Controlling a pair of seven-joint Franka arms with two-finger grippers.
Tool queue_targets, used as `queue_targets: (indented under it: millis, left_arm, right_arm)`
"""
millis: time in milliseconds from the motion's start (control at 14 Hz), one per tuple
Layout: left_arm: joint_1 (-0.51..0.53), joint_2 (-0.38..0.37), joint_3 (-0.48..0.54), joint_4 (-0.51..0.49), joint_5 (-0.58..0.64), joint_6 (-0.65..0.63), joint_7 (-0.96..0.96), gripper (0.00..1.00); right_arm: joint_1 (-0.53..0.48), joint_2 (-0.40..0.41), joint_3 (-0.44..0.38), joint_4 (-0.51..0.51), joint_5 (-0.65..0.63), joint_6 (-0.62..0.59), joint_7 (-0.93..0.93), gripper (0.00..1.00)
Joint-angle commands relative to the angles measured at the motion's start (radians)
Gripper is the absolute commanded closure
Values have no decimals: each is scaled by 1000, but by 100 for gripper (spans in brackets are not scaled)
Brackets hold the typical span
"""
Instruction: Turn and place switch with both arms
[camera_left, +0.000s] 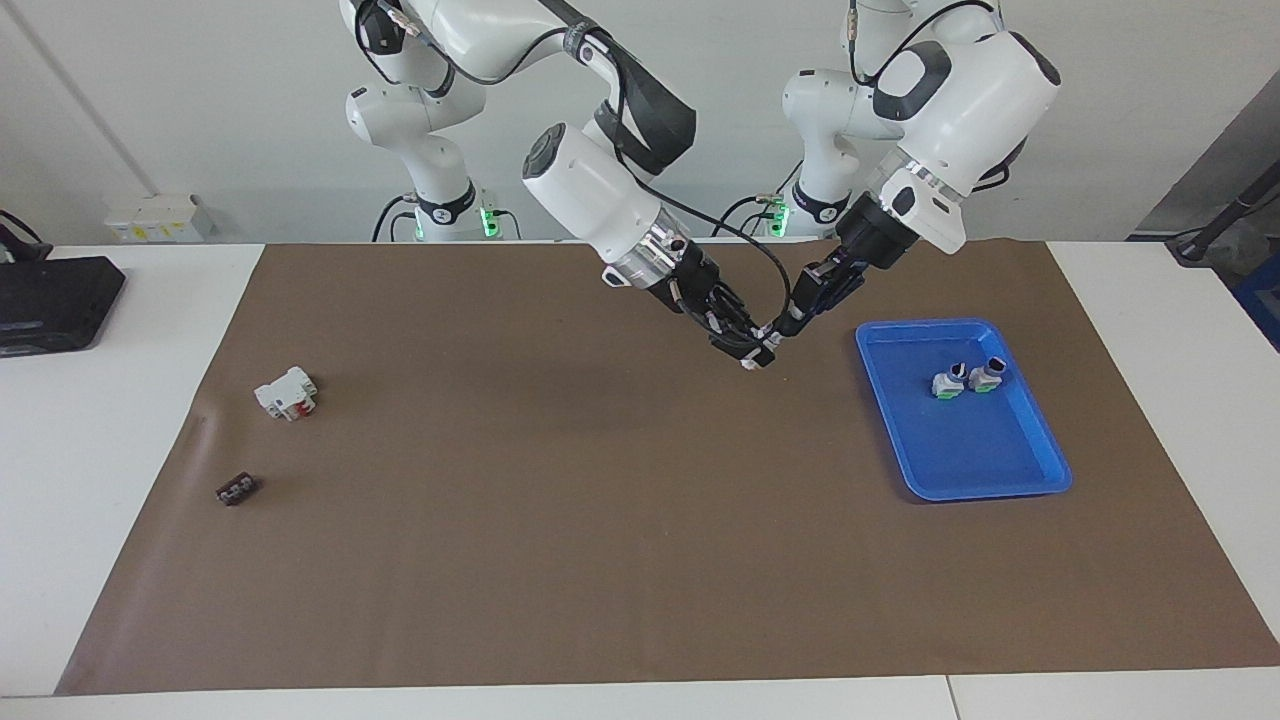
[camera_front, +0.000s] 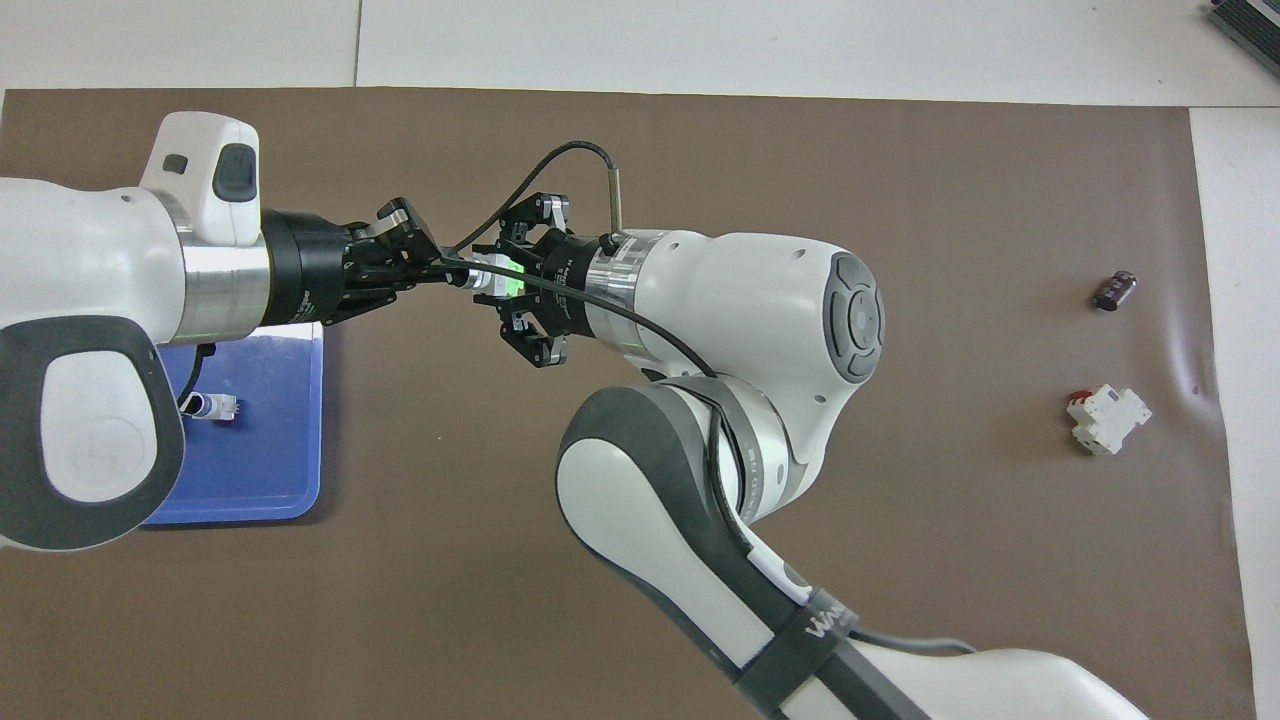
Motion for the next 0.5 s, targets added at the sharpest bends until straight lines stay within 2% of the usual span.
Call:
queue_targets:
  millis: [0, 429]
  left_arm:
    - [-41, -31, -2, -20, -54, -57, 217, 100]
    - [-31, -48, 4, -28, -53, -176, 470, 100]
  right_arm:
    - [5, 7, 8, 0, -20, 12, 12, 100]
    - [5, 7, 8, -2, -20, 12, 12, 100]
